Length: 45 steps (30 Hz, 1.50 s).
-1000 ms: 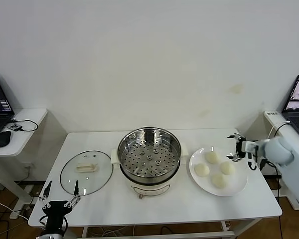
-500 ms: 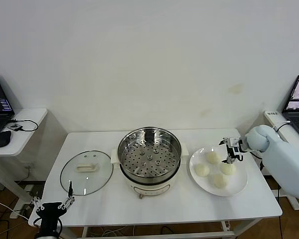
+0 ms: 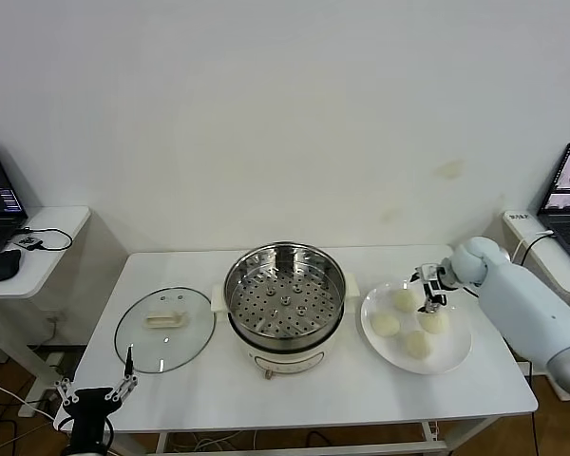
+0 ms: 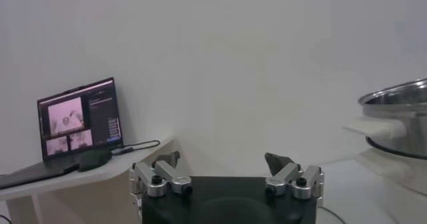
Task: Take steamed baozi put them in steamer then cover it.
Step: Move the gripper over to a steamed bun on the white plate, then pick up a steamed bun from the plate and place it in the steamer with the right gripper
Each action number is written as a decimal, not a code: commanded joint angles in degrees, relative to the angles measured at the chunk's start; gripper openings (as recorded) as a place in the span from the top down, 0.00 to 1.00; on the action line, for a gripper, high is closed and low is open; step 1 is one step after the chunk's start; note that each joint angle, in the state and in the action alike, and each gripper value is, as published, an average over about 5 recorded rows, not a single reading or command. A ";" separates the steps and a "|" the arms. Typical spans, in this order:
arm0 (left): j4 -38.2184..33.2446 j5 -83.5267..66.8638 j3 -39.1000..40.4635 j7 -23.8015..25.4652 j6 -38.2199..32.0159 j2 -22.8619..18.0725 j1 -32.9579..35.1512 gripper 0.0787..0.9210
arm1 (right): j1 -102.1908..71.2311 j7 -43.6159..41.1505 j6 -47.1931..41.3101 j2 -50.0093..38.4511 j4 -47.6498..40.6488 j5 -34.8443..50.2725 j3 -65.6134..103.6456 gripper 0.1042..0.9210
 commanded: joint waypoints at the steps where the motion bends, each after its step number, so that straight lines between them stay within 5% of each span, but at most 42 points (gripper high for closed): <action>1: 0.17 0.11 -0.11 -0.07 -0.39 0.04 0.14 0.12 | 0.94 0.07 0.47 2.72 -4.00 -1.76 -0.91 0.17; 28: -0.19 0.70 -0.05 -0.14 -1.37 -0.17 0.97 0.12 | 1.30 0.00 -0.53 2.88 -3.51 -0.23 -0.95 0.39; 45: 0.75 -3.97 1.87 0.74 -1.04 1.37 -0.24 0.12 | 23.12 -2.67 -6.55 -16.08 25.05 29.48 -20.39 0.38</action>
